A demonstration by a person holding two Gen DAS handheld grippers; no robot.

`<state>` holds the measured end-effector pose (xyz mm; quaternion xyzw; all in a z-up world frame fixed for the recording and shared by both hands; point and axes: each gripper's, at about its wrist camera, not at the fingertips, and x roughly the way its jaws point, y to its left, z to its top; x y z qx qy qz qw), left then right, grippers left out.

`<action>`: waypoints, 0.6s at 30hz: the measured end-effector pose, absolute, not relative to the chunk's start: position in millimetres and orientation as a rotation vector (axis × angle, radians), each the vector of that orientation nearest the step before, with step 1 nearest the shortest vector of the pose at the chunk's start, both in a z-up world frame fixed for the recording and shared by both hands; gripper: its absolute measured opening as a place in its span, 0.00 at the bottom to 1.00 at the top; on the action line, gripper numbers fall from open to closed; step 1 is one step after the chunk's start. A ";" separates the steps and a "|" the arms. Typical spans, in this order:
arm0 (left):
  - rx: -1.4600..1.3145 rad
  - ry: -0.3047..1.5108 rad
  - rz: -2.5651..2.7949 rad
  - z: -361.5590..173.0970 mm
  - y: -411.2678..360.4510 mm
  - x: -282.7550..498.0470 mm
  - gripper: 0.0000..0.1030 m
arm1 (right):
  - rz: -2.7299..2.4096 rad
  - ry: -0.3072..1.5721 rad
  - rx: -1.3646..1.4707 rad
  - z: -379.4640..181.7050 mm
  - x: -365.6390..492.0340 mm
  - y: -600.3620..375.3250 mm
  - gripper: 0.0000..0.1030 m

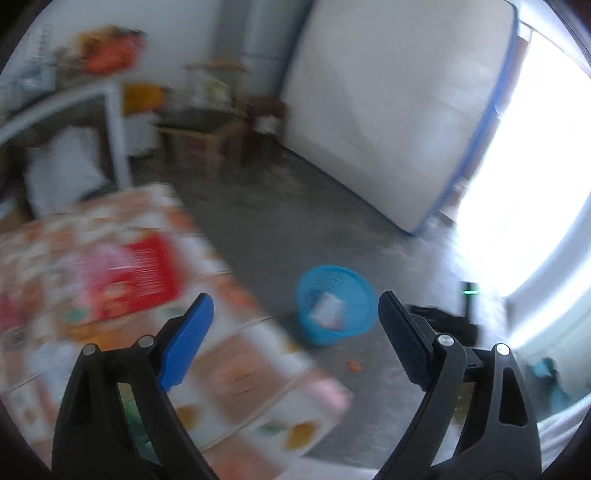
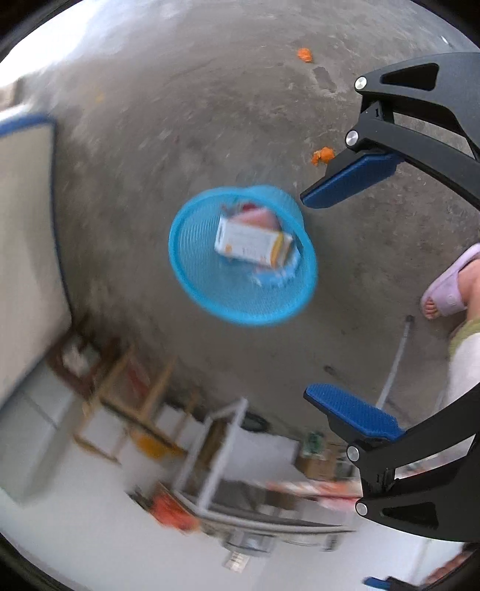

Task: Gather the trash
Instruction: 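Return the right gripper to the table and grasp the green bottle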

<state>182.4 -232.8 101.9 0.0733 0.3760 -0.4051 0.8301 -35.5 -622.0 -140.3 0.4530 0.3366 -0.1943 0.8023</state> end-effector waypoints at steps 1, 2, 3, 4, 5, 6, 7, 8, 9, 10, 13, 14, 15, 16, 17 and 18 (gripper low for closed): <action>0.151 0.772 -0.794 106.2 -202.6 179.3 0.84 | -0.385 0.730 0.942 -129.1 -33.4 -610.1 0.90; 0.143 0.757 -0.750 109.1 -178.9 177.3 0.84 | -0.346 0.737 0.917 -118.1 -30.3 -598.6 0.90; 0.129 0.746 -0.704 110.2 -156.9 175.1 0.84 | -0.310 0.743 0.896 -109.7 -24.3 -588.2 0.90; 0.104 0.734 -0.647 111.7 -127.4 172.1 0.84 | -0.267 0.758 0.863 -97.9 -15.9 -573.7 0.90; 0.082 0.727 -0.604 110.8 -104.3 170.3 0.84 | -0.238 0.770 0.838 -89.8 -8.1 -563.5 0.90; 0.064 0.724 -0.575 109.3 -88.9 169.5 0.85 | -0.208 0.781 0.813 -81.3 0.5 -553.2 0.90; 0.034 0.721 -0.535 105.4 -66.1 166.9 0.85 | -0.167 0.792 0.784 -70.3 12.8 -540.0 0.90; 0.010 0.725 -0.506 100.8 -50.5 165.2 0.85 | -0.129 0.798 0.759 -60.2 24.1 -527.6 0.90; -0.022 0.735 -0.470 93.8 -31.8 163.1 0.85 | -0.081 0.804 0.724 -47.3 39.4 -511.8 0.90; -0.046 0.745 -0.450 88.6 -17.8 163.0 0.85 | -0.047 0.808 0.693 -36.8 52.9 -498.9 0.90; -0.129 0.781 -0.399 69.7 16.7 157.1 0.85 | 0.073 0.831 0.601 -10.7 85.5 -450.4 0.90; -0.155 0.790 -0.390 62.5 25.9 153.5 0.85 | 0.111 0.840 0.577 -3.3 95.4 -434.9 0.90; -0.173 0.797 -0.386 55.0 32.4 152.5 0.85 | 0.153 0.850 0.557 2.1 104.7 -418.5 0.90; -0.199 0.812 -0.383 46.0 39.3 150.6 0.85 | 0.215 0.864 0.538 8.0 117.8 -396.8 0.90; -0.221 0.826 -0.385 37.9 45.1 149.2 0.85 | 0.262 0.877 0.527 11.3 128.0 -379.0 0.90; -0.241 0.841 -0.388 30.5 51.7 148.4 0.85 | 0.297 0.891 0.521 13.5 136.7 -365.0 0.90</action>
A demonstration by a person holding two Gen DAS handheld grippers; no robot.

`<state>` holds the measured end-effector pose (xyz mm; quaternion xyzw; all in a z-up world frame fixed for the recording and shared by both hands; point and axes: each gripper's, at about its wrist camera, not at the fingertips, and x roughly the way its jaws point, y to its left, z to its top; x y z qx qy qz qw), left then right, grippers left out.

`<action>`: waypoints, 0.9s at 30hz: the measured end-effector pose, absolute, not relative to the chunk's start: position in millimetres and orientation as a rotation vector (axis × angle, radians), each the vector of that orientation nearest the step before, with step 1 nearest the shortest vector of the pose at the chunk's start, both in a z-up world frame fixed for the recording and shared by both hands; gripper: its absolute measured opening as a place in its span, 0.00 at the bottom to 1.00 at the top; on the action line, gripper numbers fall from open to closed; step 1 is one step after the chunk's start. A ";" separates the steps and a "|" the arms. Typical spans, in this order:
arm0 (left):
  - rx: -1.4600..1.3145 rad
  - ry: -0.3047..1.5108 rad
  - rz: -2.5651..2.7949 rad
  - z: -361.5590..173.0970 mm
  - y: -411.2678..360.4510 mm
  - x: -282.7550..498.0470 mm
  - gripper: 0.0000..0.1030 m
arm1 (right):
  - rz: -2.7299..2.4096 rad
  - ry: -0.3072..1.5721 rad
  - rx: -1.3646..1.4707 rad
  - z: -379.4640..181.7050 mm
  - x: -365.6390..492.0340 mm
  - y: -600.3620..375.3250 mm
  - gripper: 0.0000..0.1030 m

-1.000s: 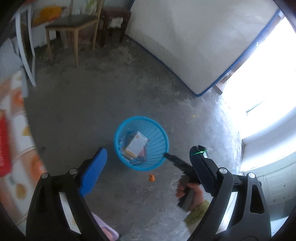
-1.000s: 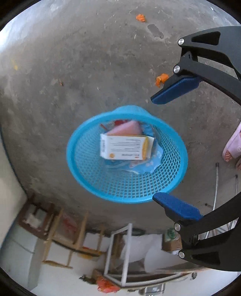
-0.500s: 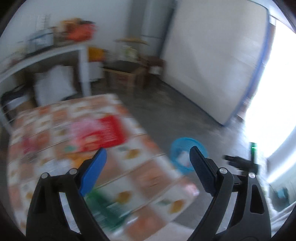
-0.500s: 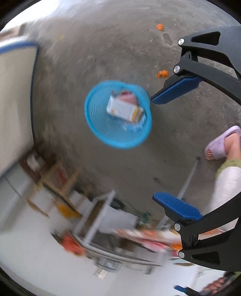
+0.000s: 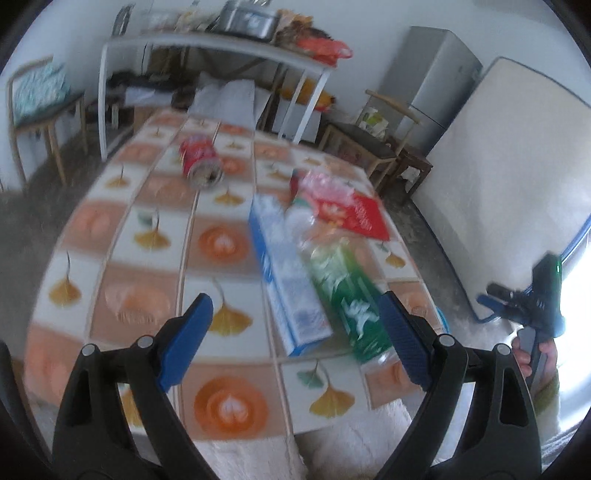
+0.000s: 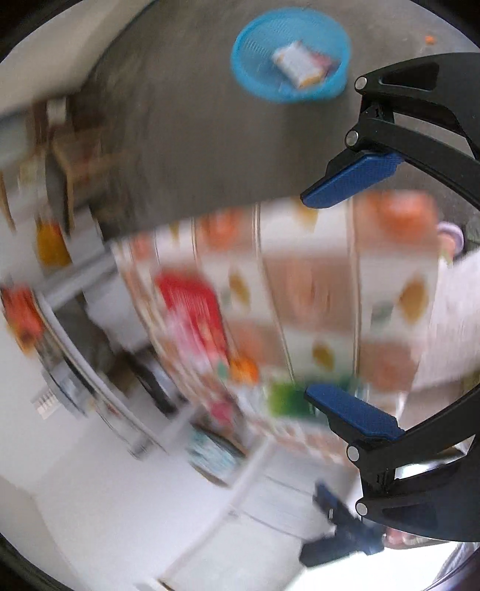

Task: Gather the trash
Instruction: 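Return the right gripper to the table and grasp the green bottle, then grasp the blue-white box with the left gripper while the right gripper holds the green bottle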

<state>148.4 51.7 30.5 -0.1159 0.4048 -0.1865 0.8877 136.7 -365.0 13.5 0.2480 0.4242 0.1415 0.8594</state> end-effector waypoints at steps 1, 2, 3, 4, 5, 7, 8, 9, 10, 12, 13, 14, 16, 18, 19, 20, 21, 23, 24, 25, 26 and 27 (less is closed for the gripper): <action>-0.252 0.852 -0.391 24.4 47.5 147.7 0.85 | 0.337 0.910 0.518 14.2 146.7 -347.6 0.90; -0.267 0.863 -0.396 19.3 48.4 146.0 0.85 | 0.372 0.931 0.515 13.6 155.8 -330.8 0.90; -0.278 0.873 -0.402 13.4 50.7 146.4 0.85 | 0.414 0.953 0.505 12.6 168.0 -310.8 0.90; -0.292 0.880 -0.410 9.5 52.3 143.6 0.85 | 0.432 0.965 0.489 12.1 175.8 -295.6 0.90; -0.302 0.884 -0.416 7.2 53.6 143.1 0.85 | 0.441 0.985 0.465 9.2 185.3 -280.0 0.90; -0.328 0.893 -0.434 1.8 57.5 141.8 0.85 | 0.455 1.032 0.425 0.4 204.1 -252.3 0.90; -0.343 0.897 -0.448 -0.5 59.2 141.6 0.85 | 0.456 1.055 0.408 -3.4 212.9 -241.0 0.89; -0.357 0.902 -0.461 -2.5 60.8 141.7 0.85 | 0.450 1.090 0.378 -8.8 222.0 -227.8 0.87; -0.366 0.905 -0.469 -3.8 61.7 141.6 0.85 | 0.450 1.110 0.362 -12.8 226.9 -222.2 0.84; -0.392 0.907 -0.487 -7.1 65.9 140.6 0.85 | 0.457 1.145 0.338 -18.4 234.4 -211.3 0.79; -0.401 0.907 -0.491 -8.0 67.8 139.3 0.85 | 0.456 1.167 0.323 -21.8 237.1 -204.5 0.75; -0.413 0.907 -0.495 -9.7 69.5 139.3 0.85 | 0.453 1.182 0.320 -24.2 237.3 -202.1 0.68; -0.432 0.910 -0.498 -11.5 71.2 142.0 0.85 | 0.484 1.203 0.349 -28.7 238.2 -199.3 0.60; -0.450 0.914 -0.509 -14.3 71.5 145.7 0.85 | 0.494 1.204 0.346 -29.8 236.4 -197.4 0.56; -0.456 0.914 -0.513 -14.9 71.3 148.0 0.85 | 0.492 1.199 0.328 -28.5 234.8 -197.3 0.56; -0.461 0.916 -0.517 -15.6 70.6 150.9 0.85 | 0.492 1.199 0.313 -27.6 234.2 -196.1 0.56; -0.471 0.920 -0.526 -17.4 68.6 155.2 0.85 | 0.492 1.199 0.305 -27.3 233.5 -195.2 0.56; -0.483 0.931 -0.538 -20.3 64.6 163.6 0.85 | 0.493 1.205 0.299 -26.4 227.3 -196.4 0.56; -0.488 0.938 -0.541 -22.1 60.8 169.5 0.85 | 0.493 1.206 0.301 -26.3 224.2 -197.2 0.56; -0.490 0.942 -0.543 -23.3 58.1 173.8 0.85 | 0.494 1.208 0.306 -26.3 218.8 -199.3 0.56; -0.490 0.947 -0.543 -24.6 54.8 178.4 0.84 | 0.495 1.209 0.312 -26.5 213.9 -201.7 0.56; -0.484 0.958 -0.539 -26.5 49.1 185.2 0.82 | 0.494 1.209 0.315 -26.6 211.4 -202.4 0.56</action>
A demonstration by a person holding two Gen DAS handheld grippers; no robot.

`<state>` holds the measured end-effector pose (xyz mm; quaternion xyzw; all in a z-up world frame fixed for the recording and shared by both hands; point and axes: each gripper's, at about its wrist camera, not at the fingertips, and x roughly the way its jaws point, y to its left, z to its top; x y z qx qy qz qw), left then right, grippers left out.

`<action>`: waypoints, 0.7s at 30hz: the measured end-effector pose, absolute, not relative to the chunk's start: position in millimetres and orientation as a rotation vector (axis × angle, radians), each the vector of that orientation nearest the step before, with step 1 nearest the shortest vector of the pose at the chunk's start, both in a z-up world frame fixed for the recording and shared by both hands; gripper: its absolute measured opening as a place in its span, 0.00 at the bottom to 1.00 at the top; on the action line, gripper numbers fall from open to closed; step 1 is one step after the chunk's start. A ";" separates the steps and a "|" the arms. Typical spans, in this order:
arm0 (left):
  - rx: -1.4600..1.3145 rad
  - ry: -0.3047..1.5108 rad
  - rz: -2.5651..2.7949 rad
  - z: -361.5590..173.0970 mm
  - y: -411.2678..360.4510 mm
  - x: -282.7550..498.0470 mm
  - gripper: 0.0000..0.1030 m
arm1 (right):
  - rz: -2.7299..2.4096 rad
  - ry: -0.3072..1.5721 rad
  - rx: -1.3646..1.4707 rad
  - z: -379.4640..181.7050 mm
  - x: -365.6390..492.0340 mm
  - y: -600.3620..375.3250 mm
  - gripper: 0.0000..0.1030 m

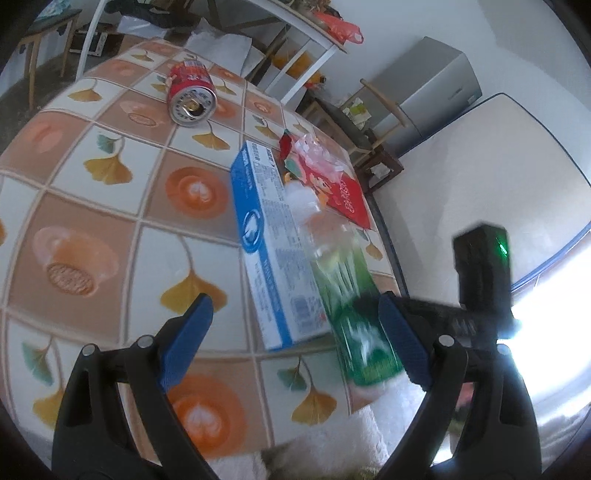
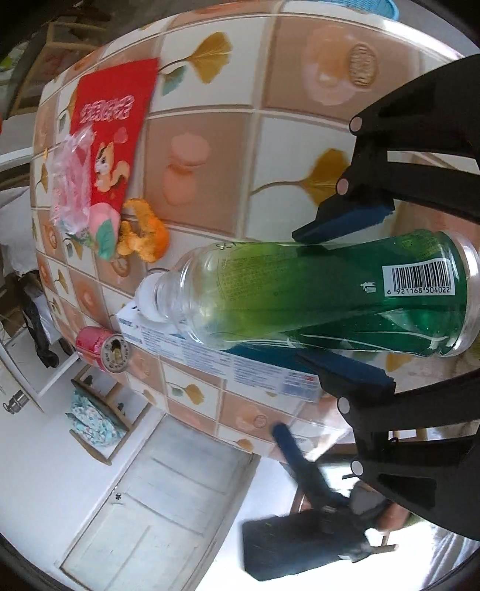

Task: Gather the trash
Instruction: 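Grasp the blue-white box with the left gripper while the right gripper holds the green bottle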

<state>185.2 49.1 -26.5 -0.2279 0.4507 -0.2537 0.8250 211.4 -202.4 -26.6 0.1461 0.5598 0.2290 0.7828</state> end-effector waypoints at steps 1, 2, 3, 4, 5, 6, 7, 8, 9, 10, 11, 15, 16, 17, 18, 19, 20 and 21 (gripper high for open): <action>-0.477 0.968 -0.534 -27.8 44.9 190.3 0.80 | 0.492 1.207 0.321 -26.7 203.3 -209.3 0.56; -0.465 0.980 -0.530 -29.5 39.3 195.9 0.77 | 0.487 1.207 0.325 -27.1 198.5 -212.2 0.56; -0.440 0.994 -0.520 -31.8 31.1 202.5 0.74 | 0.482 1.206 0.327 -26.5 193.3 -217.1 0.56; -0.409 1.006 -0.503 -33.7 24.2 207.4 0.72 | 0.473 1.204 0.328 -25.9 186.8 -222.3 0.56; -0.383 1.013 -0.489 -35.3 18.9 210.3 0.65 | 0.464 1.202 0.329 -25.6 181.6 -226.9 0.56; -0.341 1.022 -0.469 -37.4 10.4 215.0 0.60 | 0.457 1.201 0.332 -26.0 179.7 -228.3 0.56; -0.314 1.027 -0.456 -39.3 5.5 217.9 0.58 | 0.449 1.201 0.344 -25.6 174.8 -235.5 0.56; -0.290 1.032 -0.441 -41.4 2.3 219.7 0.51 | 0.440 1.201 0.357 -26.0 170.6 -243.2 0.56; -0.272 1.039 -0.428 -44.0 -1.1 221.5 0.46 | 0.429 1.199 0.371 -26.5 168.3 -249.0 0.56; -0.278 1.041 -0.433 -45.0 -2.2 222.4 0.44 | 0.416 1.195 0.388 -26.5 165.2 -257.0 0.56; -0.295 1.040 -0.437 -45.1 -1.7 222.1 0.42 | 0.403 1.191 0.404 -26.7 162.9 -264.6 0.56; -0.274 1.019 -0.423 -39.1 5.1 207.9 0.39 | 0.378 1.180 0.444 -29.0 157.7 -285.5 0.55; -0.262 1.016 -0.420 -37.5 6.3 202.6 0.39 | 0.375 1.179 0.445 -29.3 156.8 -286.9 0.55; -0.242 1.010 -0.417 -34.8 8.1 194.6 0.38 | 0.371 1.177 0.443 -29.1 155.1 -289.9 0.55; -0.216 1.005 -0.414 -31.8 10.3 181.1 0.38 | 0.367 1.176 0.441 -29.3 153.9 -290.4 0.55; -0.210 1.011 -0.414 -30.8 11.9 175.0 0.38 | 0.362 1.174 0.445 -29.1 150.9 -295.8 0.55; -0.216 1.031 -0.419 -31.5 15.5 162.7 0.38 | 0.360 1.174 0.452 -28.9 150.4 -299.8 0.55; -0.234 1.058 -0.425 -33.7 19.6 152.5 0.38 | 0.357 1.172 0.462 -29.5 148.9 -304.2 0.55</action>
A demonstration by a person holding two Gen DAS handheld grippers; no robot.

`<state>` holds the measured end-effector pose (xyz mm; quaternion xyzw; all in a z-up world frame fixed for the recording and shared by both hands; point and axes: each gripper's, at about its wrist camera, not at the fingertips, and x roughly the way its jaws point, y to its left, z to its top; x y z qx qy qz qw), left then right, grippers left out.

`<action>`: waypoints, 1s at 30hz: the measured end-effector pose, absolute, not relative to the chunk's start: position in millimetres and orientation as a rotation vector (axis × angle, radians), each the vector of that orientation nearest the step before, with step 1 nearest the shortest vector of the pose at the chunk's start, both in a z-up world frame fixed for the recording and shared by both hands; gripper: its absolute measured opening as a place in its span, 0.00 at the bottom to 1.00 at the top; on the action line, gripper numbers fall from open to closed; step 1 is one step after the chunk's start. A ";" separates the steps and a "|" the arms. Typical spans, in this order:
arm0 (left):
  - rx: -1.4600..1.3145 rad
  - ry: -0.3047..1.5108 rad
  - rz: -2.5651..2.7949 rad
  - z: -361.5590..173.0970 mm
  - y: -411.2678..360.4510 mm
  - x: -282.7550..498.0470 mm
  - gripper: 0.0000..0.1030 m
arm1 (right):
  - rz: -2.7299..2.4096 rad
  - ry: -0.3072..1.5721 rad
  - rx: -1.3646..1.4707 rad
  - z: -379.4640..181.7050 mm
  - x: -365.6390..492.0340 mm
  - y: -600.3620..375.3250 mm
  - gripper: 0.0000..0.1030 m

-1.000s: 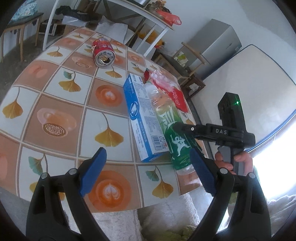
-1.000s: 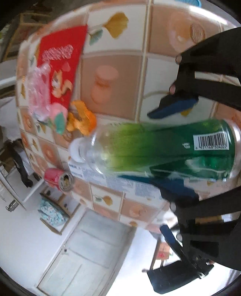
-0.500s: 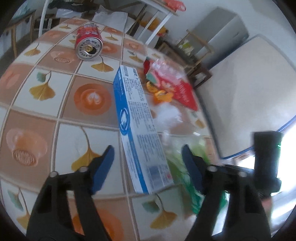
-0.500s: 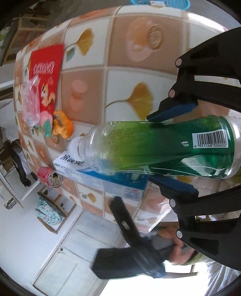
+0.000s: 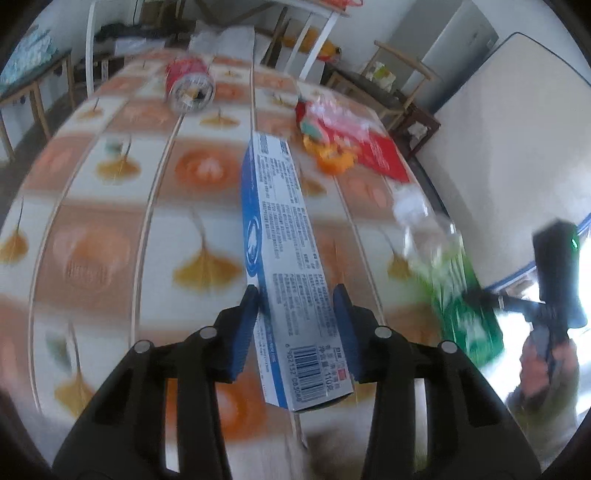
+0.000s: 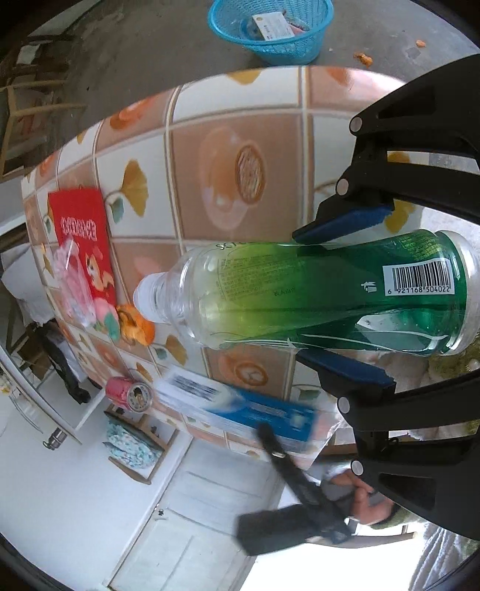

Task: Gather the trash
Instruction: 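Grasp the blue-white box with the left gripper while the right gripper holds the green bottle, then lift the blue-white box and green bottle off the table with both grippers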

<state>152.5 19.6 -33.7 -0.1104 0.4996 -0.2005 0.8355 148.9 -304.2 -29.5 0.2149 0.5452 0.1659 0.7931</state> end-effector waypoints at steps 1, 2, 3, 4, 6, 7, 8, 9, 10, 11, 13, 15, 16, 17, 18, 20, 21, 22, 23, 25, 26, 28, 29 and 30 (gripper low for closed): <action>-0.255 1.079 -0.426 -36.3 22.4 145.5 0.38 | 0.354 1.171 0.482 -30.6 147.4 -309.4 0.55; -0.271 1.085 -0.427 -37.2 26.1 139.6 0.39 | 0.357 1.170 0.505 -32.3 146.8 -314.0 0.55; -0.273 1.093 -0.423 -37.4 28.1 137.5 0.39 | 0.363 1.172 0.523 -34.3 147.6 -315.4 0.55; -0.268 1.102 -0.420 -36.4 29.7 135.5 0.40 | 0.371 1.173 0.550 -36.4 147.7 -319.5 0.56; -0.244 1.101 -0.405 -32.7 30.1 136.8 0.51 | 0.376 1.176 0.564 -37.1 149.2 -319.5 0.56; -0.239 1.095 -0.399 -31.8 30.2 138.0 0.53 | 0.374 1.176 0.564 -36.9 150.3 -319.2 0.56; -0.231 1.094 -0.389 -31.2 29.8 140.0 0.55 | 0.371 1.176 0.558 -36.2 151.1 -317.9 0.56; -0.224 1.097 -0.383 -30.2 28.7 145.4 0.55 | 0.368 1.177 0.553 -36.0 151.7 -317.6 0.57; -0.222 1.096 -0.384 -29.9 27.4 148.1 0.56 | 0.362 1.175 0.539 -34.7 153.3 -315.0 0.57; -0.216 1.093 -0.383 -29.5 25.3 153.3 0.56 | 0.358 1.173 0.532 -33.8 153.6 -313.5 0.57; -0.201 1.094 -0.382 -30.3 17.6 163.0 0.56 | 0.352 1.168 0.513 -32.5 155.8 -309.2 0.62; -0.167 1.094 -0.374 -33.1 9.3 174.9 0.56 | 0.351 1.157 0.488 -30.5 155.5 -304.8 0.63; -0.148 1.093 -0.367 -34.5 6.1 178.4 0.56 | 0.343 1.153 0.468 -29.5 156.5 -300.9 0.64; -0.129 1.095 -0.360 -36.5 3.3 181.8 0.56 | 0.334 1.150 0.451 -28.9 156.9 -298.6 0.65; -0.106 1.100 -0.347 -39.1 0.0 184.7 0.54 | 0.326 1.148 0.434 -28.8 157.8 -296.8 0.65; -0.093 1.101 -0.347 -41.5 -3.6 187.5 0.52 | 0.308 1.142 0.376 -28.0 160.6 -289.4 0.66; -0.089 1.106 -0.346 -42.8 -5.2 188.0 0.48 | 0.301 1.140 0.355 -27.7 161.3 -286.4 0.66; -0.084 1.105 -0.344 -43.3 -6.5 188.3 0.47 | 0.297 1.139 0.340 -27.7 161.6 -283.8 0.66; -0.078 1.103 -0.342 -43.8 -7.3 188.7 0.44 | 0.299 1.139 0.329 -28.3 162.8 -281.5 0.66; -0.072 1.101 -0.337 -44.9 -8.3 188.8 0.43 | 0.300 1.143 0.321 -30.1 165.4 -278.4 0.66; -0.073 1.098 -0.335 -45.5 -8.6 189.4 0.43 | 0.300 1.143 0.322 -31.0 166.4 -277.5 0.66; -0.074 1.093 -0.333 -45.7 -9.1 189.0 0.42 | 0.301 1.145 0.323 -33.2 168.7 -276.2 0.66; -0.073 1.091 -0.332 -45.5 -9.6 188.9 0.42 | 0.300 1.147 0.323 -34.4 169.7 -275.4 0.66; -0.073 1.088 -0.332 -45.3 -9.7 188.7 0.41 | 0.299 1.149 0.323 -35.2 170.6 -274.7 0.66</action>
